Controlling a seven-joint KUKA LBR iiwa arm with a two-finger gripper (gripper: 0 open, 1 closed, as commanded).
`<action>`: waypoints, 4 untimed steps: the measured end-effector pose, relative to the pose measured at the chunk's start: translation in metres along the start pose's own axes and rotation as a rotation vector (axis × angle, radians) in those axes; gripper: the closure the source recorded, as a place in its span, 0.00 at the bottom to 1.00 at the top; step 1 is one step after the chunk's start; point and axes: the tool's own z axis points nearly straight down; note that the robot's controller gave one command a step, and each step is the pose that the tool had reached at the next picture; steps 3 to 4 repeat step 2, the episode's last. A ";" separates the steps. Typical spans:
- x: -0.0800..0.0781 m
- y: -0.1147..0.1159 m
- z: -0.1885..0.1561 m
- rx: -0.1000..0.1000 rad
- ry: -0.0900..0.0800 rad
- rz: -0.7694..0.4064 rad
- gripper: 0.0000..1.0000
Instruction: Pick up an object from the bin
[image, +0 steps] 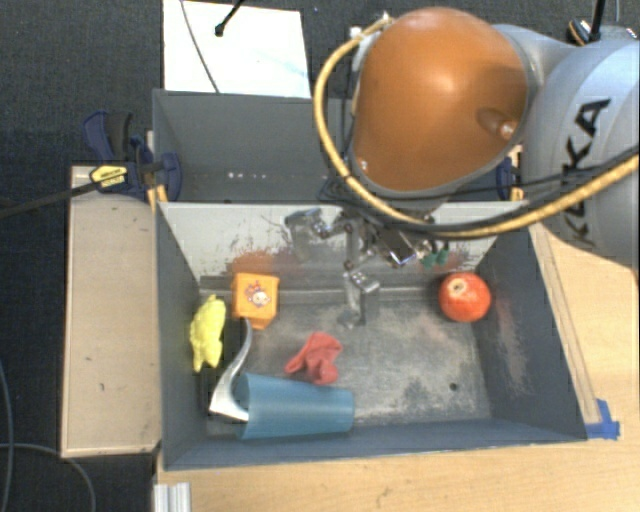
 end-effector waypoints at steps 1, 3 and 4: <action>0.002 -0.002 -0.033 0.000 0.004 0.291 0.00; -0.034 -0.007 -0.089 0.000 -0.001 0.117 0.00; -0.034 -0.007 -0.089 0.000 -0.001 0.117 0.00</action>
Offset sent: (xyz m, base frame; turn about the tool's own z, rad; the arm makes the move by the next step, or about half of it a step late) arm 0.0533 0.0187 0.1158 0.0423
